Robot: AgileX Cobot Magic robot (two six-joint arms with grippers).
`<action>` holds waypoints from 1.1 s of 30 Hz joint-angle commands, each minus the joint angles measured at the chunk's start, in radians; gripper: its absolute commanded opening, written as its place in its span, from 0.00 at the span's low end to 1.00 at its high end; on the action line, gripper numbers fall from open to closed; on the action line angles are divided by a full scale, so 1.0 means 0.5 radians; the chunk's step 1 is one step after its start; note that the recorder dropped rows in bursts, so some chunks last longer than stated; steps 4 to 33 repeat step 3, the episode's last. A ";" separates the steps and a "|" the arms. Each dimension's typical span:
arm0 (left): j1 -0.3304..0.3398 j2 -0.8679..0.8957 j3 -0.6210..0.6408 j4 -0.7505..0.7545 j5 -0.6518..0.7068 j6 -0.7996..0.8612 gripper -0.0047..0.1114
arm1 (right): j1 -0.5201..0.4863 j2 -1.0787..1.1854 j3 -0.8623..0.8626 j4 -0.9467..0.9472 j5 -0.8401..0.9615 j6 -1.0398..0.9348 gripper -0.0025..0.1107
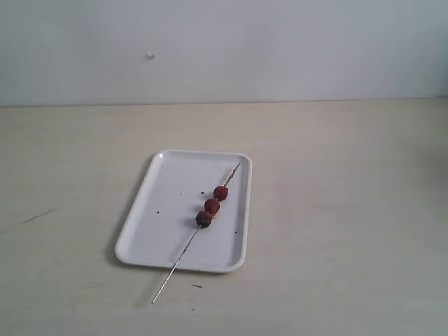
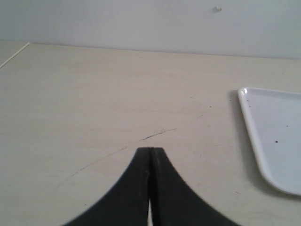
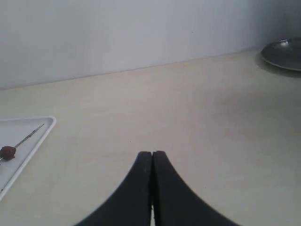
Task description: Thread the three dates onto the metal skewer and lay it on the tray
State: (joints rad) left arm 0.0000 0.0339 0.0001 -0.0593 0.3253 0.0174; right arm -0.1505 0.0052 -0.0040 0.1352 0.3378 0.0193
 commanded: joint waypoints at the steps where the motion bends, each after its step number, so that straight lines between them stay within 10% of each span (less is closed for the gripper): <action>1: 0.004 -0.010 0.000 0.005 -0.003 0.004 0.04 | -0.012 -0.010 0.008 -0.008 -0.025 0.000 0.02; 33: 0.004 -0.010 0.000 0.005 -0.003 0.004 0.04 | -0.012 -0.010 0.008 -0.008 -0.025 0.000 0.02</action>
